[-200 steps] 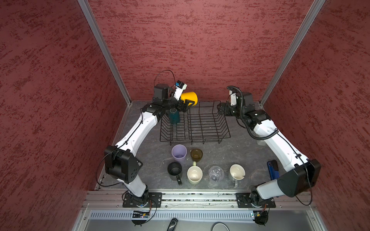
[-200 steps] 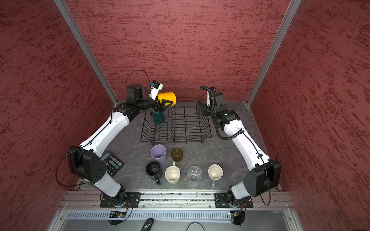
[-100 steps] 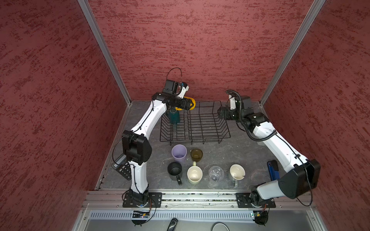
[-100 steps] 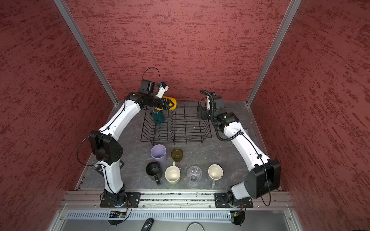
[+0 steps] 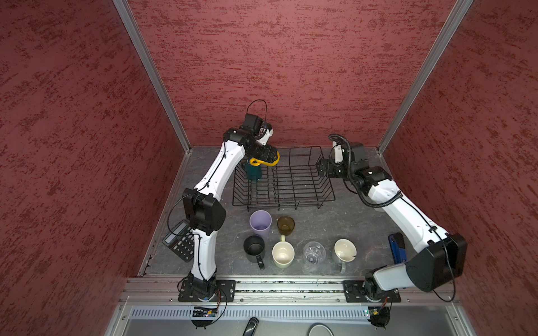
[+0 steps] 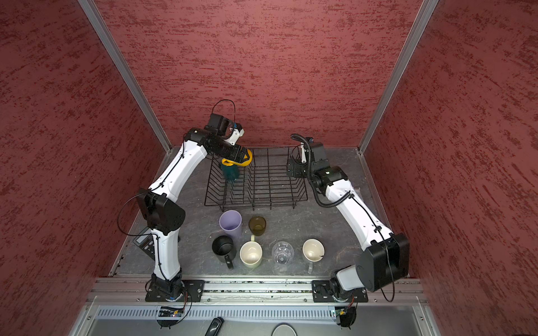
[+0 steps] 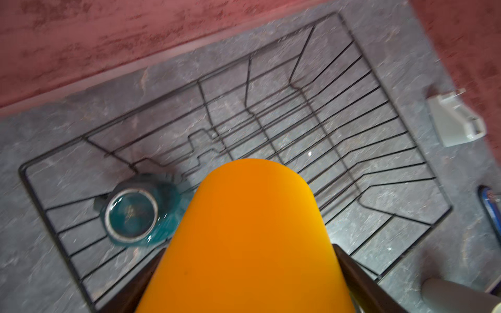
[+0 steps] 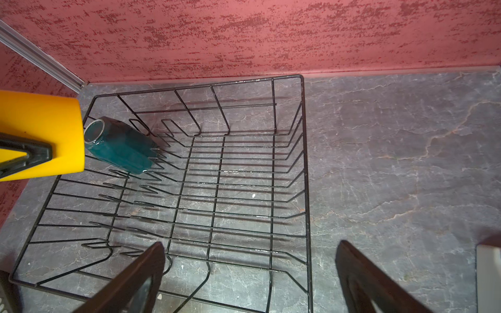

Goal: Load cups into a dish rack
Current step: Place the cup upside down at the dish rack.

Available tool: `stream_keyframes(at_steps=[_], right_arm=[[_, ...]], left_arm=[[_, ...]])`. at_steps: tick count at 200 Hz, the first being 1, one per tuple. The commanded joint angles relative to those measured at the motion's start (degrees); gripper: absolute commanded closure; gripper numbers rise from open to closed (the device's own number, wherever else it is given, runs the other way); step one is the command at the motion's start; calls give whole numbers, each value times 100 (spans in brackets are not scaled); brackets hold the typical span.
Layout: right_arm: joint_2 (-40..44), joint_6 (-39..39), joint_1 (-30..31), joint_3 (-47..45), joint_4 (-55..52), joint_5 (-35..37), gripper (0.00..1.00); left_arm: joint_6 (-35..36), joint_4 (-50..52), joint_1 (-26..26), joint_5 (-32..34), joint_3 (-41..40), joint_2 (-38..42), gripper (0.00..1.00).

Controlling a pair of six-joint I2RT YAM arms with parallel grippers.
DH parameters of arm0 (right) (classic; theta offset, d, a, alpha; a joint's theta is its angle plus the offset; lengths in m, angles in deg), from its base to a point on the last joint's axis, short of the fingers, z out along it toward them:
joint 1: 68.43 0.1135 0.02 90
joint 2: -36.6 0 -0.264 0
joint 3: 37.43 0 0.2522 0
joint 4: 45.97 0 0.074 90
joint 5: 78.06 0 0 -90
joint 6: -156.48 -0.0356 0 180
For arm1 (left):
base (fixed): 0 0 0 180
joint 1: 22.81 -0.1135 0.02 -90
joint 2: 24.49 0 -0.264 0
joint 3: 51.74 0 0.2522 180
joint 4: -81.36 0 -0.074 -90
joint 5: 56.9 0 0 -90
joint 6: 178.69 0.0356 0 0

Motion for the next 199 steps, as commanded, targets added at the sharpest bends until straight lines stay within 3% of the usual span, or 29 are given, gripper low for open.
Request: stream_keyframes(at_steps=[1, 62, 199], right_arm=[[164, -57, -46, -78, 96, -71, 1], [242, -115, -47, -218, 155, -172, 1], [590, -379, -55, -605, 186, -438, 1]], left_arm=[[194, 324, 55, 369, -186, 378, 100], [319, 79, 58, 844, -1323, 1022, 100], [66, -67, -10, 1002, -2002, 823, 100]])
